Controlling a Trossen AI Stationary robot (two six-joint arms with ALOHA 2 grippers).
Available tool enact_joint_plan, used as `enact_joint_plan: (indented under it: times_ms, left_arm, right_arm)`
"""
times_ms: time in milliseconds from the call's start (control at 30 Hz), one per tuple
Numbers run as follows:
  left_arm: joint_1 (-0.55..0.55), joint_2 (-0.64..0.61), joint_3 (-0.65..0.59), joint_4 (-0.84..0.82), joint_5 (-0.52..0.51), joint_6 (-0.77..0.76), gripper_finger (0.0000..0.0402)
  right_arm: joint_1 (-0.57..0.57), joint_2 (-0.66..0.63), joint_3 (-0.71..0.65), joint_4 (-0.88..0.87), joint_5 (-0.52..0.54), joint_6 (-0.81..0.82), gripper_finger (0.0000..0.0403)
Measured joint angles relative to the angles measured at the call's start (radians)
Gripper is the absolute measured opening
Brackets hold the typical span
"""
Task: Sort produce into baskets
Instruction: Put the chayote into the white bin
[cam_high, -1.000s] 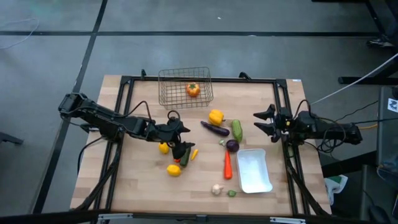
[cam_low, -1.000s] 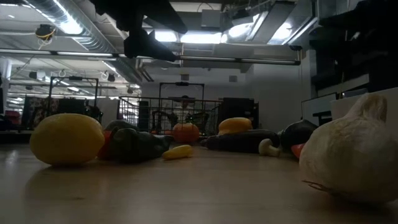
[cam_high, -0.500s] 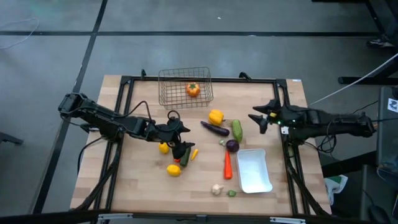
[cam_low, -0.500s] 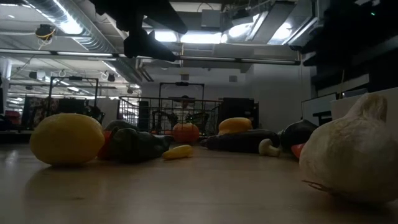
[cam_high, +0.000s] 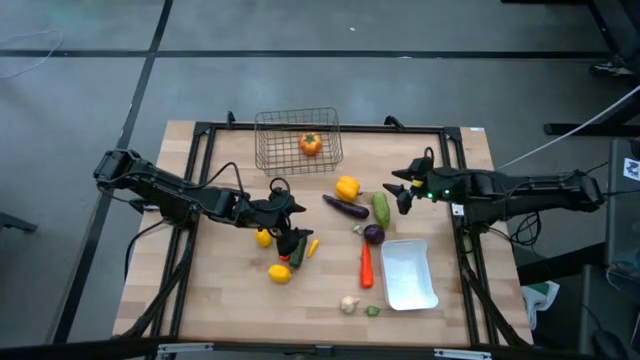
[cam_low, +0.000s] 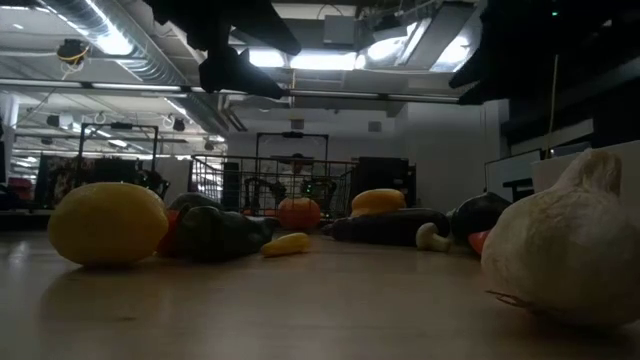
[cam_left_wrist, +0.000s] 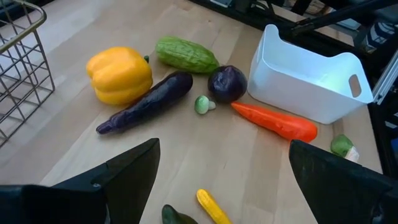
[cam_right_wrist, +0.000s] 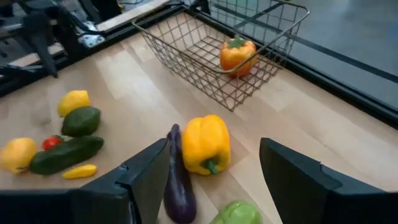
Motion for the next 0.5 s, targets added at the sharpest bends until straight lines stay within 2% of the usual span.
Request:
enact_joint_plan:
  times_ms: [500]
  left_arm:
    - [0.0, 0.0, 0.0, -0.009, 0.0, 0.014, 0.0351]
  right_arm:
    - [0.0, 0.087, 0.0, -0.007, 0.002, -0.001, 0.025]
